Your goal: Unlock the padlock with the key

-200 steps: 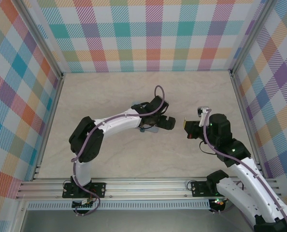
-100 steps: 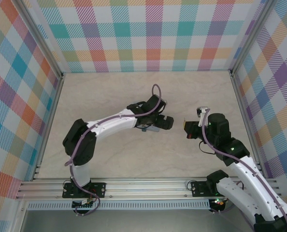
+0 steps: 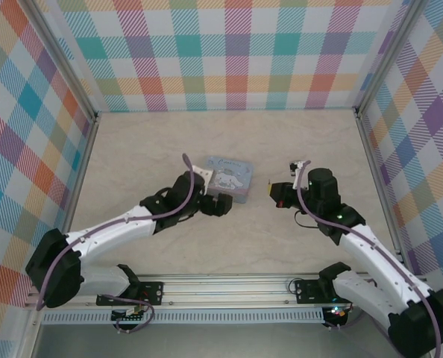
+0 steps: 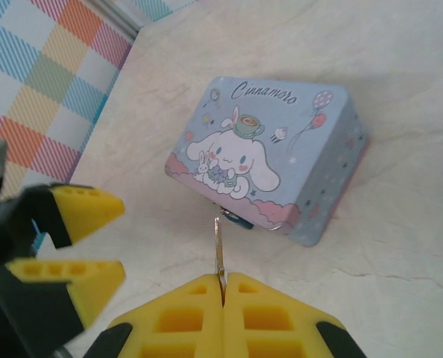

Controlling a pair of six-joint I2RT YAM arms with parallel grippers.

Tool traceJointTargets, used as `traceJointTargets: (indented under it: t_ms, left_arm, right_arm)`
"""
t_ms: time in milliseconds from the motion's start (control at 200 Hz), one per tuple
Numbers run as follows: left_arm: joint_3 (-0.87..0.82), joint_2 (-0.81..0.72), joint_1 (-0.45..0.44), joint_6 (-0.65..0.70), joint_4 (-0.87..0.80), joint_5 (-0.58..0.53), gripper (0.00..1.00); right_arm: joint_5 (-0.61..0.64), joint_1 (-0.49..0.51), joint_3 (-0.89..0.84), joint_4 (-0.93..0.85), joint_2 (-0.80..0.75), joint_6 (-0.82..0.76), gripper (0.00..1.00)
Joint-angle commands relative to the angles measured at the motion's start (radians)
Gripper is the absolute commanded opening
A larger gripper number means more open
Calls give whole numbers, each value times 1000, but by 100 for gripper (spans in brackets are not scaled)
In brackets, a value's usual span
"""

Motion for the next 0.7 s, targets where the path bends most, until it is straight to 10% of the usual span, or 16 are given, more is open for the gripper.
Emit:
traceJointTargets:
  t_ms: [0, 695]
  left_arm:
    - [-123, -52, 17, -24, 286, 8, 100]
    - [-303, 337, 143, -68, 984, 205, 100]
  right_arm:
    - [-106, -3, -8, 203, 84, 71, 0]
    - [-226, -1, 117, 590, 629, 167, 0]
